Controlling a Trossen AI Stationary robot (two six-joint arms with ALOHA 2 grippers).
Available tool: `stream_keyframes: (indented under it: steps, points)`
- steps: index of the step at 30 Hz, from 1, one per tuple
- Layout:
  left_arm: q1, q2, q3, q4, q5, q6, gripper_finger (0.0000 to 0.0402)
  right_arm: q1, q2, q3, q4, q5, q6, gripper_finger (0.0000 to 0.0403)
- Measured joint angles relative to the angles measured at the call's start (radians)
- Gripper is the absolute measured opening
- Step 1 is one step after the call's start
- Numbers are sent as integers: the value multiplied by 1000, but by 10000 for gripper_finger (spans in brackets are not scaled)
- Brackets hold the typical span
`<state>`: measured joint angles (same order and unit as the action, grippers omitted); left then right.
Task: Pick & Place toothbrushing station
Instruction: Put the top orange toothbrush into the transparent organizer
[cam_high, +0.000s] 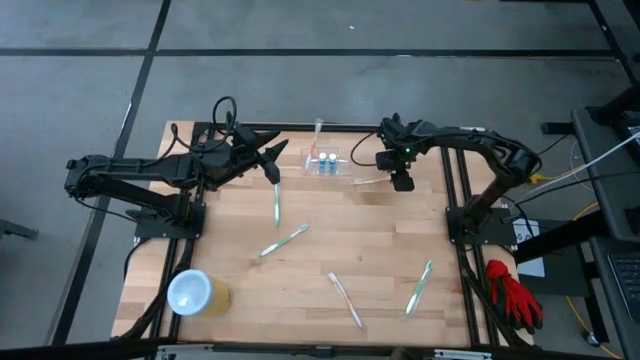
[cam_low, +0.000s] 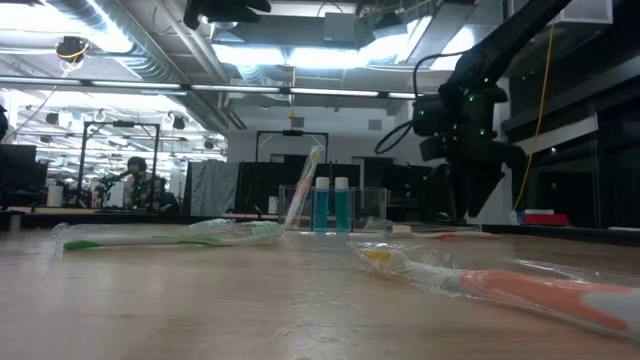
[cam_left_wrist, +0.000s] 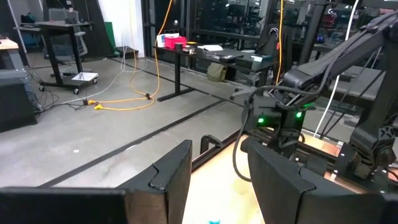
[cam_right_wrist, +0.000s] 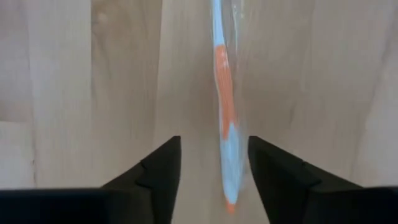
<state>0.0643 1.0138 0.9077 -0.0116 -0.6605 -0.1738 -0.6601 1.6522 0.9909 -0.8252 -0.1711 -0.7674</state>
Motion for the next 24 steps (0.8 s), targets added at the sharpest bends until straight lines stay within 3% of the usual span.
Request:
stream_keyframes:
  steps: [5, 11, 19, 24]
  points:
    - [-5, 0, 0, -1, 8, -5, 152, -2, 42, 0, 33, -3, -2, 219]
    - [-25, 0, 0, 0, 6, -6, 152, -14, 91, 0, 69, -2, 12, 226]
    - [-51, 0, 0, -1, -19, -10, 152, -21, 124, 3, 73, -2, 28, 197]
    - [-58, 0, 0, -13, -27, -22, 152, -21, 125, 3, 82, 10, 31, 154]
